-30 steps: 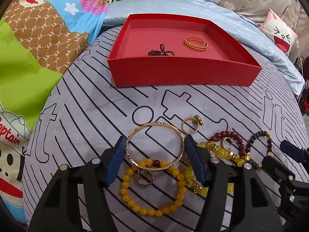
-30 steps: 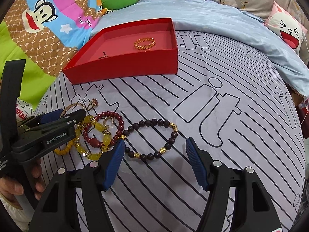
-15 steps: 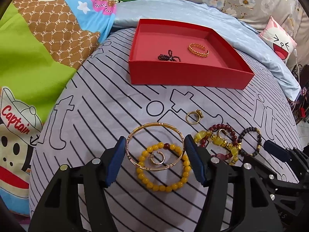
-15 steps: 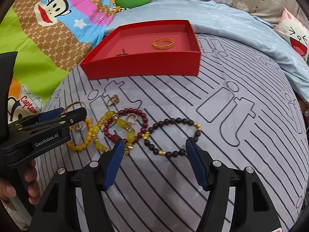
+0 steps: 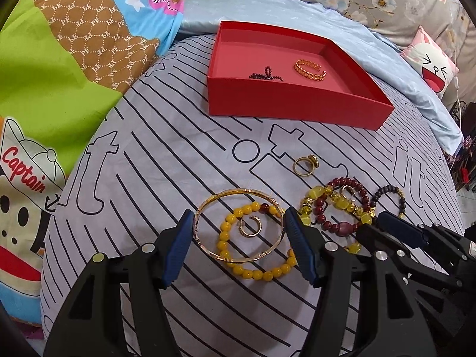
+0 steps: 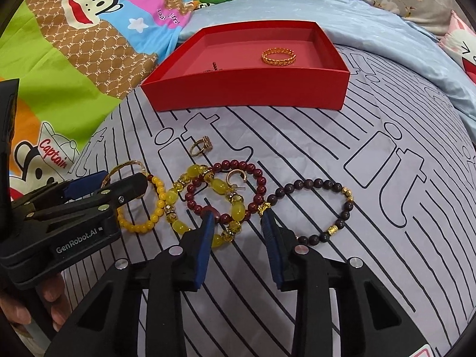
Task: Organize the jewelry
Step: 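Grasp the thin rose-gold bangle with the left tool while the right tool grasps the yellow beaded bracelet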
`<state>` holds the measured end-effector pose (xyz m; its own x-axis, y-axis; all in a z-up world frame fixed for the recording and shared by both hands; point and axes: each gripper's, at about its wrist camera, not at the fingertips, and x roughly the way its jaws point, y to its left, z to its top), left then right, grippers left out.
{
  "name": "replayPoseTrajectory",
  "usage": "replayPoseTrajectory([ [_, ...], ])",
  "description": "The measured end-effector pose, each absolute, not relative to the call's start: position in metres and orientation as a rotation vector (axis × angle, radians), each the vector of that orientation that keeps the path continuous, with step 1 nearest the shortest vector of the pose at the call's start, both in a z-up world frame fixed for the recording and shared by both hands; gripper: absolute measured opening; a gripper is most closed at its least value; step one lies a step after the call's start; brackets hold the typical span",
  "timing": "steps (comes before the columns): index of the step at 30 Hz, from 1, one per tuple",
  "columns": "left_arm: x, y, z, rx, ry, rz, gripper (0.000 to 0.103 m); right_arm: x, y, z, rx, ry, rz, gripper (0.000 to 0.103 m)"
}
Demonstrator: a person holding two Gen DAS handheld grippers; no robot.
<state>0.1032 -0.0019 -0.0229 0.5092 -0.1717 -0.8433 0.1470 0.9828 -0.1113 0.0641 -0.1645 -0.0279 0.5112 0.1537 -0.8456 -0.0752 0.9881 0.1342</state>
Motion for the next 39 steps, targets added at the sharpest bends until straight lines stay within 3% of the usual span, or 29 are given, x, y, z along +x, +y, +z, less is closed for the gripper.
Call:
replayPoseTrajectory([
  [10, 0.102, -0.007, -0.028, -0.026, 1.031, -0.206, 0.059, 0.068, -0.163, -0.030, 0.036, 1.016, 0.117, 0.010],
  [20, 0.099, -0.004, -0.026, -0.036, 1.025, -0.207, 0.059, 0.055, -0.177, -0.016, 0.104, 1.001, 0.121, 0.009],
  [33, 0.106, -0.003, 0.010, -0.054, 0.996, -0.256, 0.059, 0.064, -0.184, 0.046, 0.110, 0.907, 0.148, 0.009],
  [35, 0.113, -0.004, 0.018, -0.045, 0.985, -0.263, 0.059, 0.070, -0.186, 0.057, 0.092, 0.881, 0.149, 0.001],
  [39, 0.134, -0.010, 0.040, -0.019, 0.932, -0.282, 0.059, 0.092, -0.190, 0.080, 0.042, 0.823, 0.145, 0.001],
])
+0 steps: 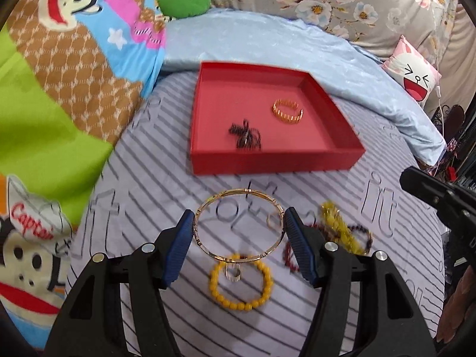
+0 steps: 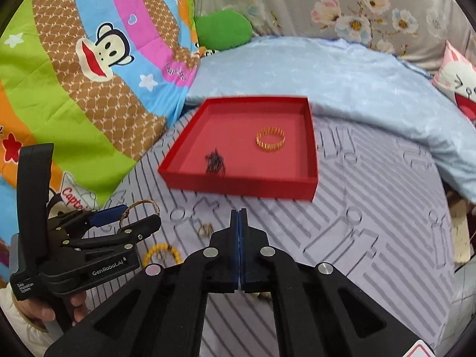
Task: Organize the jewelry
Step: 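Grasp the thin rose-gold bangle with the left tool while the right tool grasps the yellow beaded bracelet, then carry both bracelets into the red box and open both tools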
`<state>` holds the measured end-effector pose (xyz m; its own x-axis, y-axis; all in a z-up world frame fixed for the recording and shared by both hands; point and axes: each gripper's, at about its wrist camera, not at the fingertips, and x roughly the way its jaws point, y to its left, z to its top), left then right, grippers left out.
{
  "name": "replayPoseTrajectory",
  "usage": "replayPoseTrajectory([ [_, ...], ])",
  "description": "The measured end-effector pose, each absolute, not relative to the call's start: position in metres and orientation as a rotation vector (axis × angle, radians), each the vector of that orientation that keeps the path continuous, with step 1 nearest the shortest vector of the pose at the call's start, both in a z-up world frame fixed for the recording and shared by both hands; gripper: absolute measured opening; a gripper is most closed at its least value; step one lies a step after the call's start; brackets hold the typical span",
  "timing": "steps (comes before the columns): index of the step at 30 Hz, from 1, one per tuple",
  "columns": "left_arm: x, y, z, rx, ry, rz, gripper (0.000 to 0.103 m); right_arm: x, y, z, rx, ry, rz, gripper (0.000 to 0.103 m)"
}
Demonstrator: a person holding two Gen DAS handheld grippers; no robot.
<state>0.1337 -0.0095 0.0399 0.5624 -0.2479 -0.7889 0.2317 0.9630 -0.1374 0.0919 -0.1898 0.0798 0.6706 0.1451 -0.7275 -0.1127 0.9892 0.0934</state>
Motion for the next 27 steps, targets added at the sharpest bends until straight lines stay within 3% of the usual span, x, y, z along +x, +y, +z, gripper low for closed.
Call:
replayPoseTrajectory([
  [6, 0.156, -0.013, 0.061, -0.018, 0.877, -0.283, 0.059, 0.113, -0.202, 0.079, 0.030, 0.820, 0.117, 0.002],
  [10, 0.156, -0.014, 0.052, -0.028, 0.895, -0.289, 0.059, 0.109, -0.211, 0.042, 0.070, 0.911, 0.105, 0.019],
  [17, 0.149, -0.017, 0.026, -0.047, 0.961, -0.292, 0.059, 0.108, -0.205, -0.011, 0.065, 1.026, 0.124, 0.019],
  [27, 0.145, -0.017, 0.015, -0.039, 0.986, -0.284, 0.059, 0.114, -0.190, -0.035, -0.013, 1.045, 0.133, 0.016],
])
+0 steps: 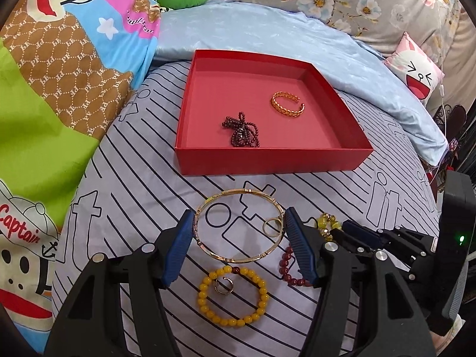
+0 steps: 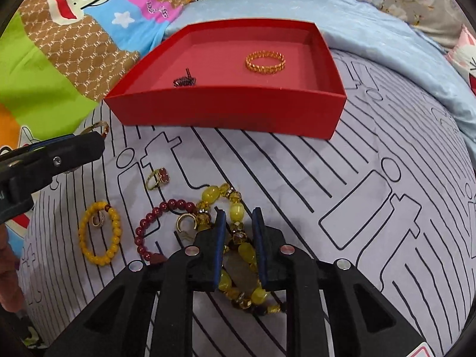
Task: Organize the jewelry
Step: 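Carry both bracelets into the red box and open both tools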
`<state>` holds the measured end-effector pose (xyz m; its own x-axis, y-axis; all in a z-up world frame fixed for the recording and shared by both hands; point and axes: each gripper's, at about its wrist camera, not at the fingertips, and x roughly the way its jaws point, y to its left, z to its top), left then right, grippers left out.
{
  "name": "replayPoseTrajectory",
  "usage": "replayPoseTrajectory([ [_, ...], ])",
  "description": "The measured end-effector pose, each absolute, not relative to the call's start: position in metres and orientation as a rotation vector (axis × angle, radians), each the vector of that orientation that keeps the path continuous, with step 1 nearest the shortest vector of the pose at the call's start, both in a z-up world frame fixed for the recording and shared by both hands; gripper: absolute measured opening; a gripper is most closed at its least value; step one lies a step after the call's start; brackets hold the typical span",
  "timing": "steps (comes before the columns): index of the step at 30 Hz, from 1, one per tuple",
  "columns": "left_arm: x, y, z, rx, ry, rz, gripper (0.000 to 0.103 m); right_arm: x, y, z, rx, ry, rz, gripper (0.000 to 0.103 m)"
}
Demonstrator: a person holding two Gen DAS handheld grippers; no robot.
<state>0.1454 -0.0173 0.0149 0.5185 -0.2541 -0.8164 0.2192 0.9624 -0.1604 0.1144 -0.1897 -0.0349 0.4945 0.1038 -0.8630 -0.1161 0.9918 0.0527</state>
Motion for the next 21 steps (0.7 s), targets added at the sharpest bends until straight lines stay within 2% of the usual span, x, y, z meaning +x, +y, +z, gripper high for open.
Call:
replayPoseTrajectory([
  [2, 0.146, -0.017, 0.014, -0.040, 0.988, -0.283, 0.059, 0.114, -0.188, -0.035, -0.035, 1.042, 0.129, 0.009],
  [6, 0.150, -0.017, 0.016, -0.043, 0.987, -0.287, 0.059, 0.113, -0.192, -0.024, -0.008, 1.027, 0.138, 0.009],
  [13, 0.165, -0.020, 0.039, -0.028, 0.931, -0.308, 0.059, 0.122, -0.199, 0.046, 0.039, 0.901, 0.174, 0.009],
  [21, 0.222, -0.038, 0.060, 0.000, 0.882, -0.355, 0.059, 0.193, -0.198, 0.094, 0.041, 0.823, 0.210, 0.009],
])
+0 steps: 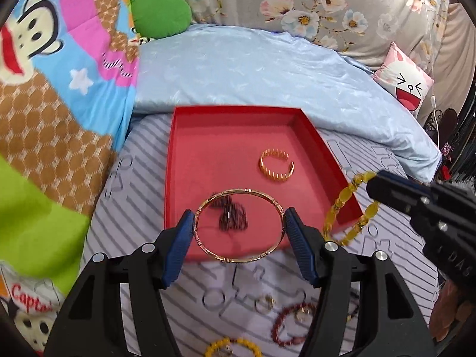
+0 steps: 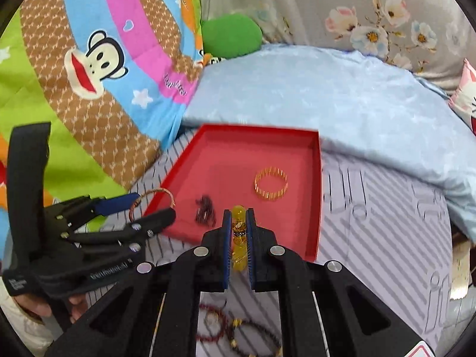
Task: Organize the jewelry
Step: 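Carry both bracelets into the red box and open both tools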
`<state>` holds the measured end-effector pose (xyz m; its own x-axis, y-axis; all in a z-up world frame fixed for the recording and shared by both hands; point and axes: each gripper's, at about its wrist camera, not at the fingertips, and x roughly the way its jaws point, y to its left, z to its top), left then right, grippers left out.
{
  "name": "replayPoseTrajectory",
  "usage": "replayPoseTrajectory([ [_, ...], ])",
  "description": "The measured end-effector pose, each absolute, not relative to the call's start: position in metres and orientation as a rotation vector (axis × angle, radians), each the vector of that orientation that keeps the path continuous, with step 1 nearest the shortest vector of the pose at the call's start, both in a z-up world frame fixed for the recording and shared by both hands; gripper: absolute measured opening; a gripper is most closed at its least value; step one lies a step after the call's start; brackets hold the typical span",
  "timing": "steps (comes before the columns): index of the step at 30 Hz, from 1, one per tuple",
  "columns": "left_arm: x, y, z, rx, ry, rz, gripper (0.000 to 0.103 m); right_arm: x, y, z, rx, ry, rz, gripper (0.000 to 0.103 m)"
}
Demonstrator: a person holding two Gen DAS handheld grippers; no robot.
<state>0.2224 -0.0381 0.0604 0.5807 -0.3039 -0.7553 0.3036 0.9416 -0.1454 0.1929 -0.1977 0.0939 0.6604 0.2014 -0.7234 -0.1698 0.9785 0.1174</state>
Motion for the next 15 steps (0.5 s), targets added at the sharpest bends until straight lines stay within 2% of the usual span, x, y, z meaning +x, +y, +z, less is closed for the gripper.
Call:
replayPoseTrajectory([
  [9, 0.312, -0.058, 0.044, 0.032, 0.890, -0.368, 0.059, 0.304, -0.195, 0.087, 0.047, 0.827, 0.227, 0.009],
  [15, 0.355, -0.068, 0.019, 0.038, 0.939, -0.359, 0.059, 0.357, -0.206, 0.052, 0.077, 0.902, 0.211, 0.009],
])
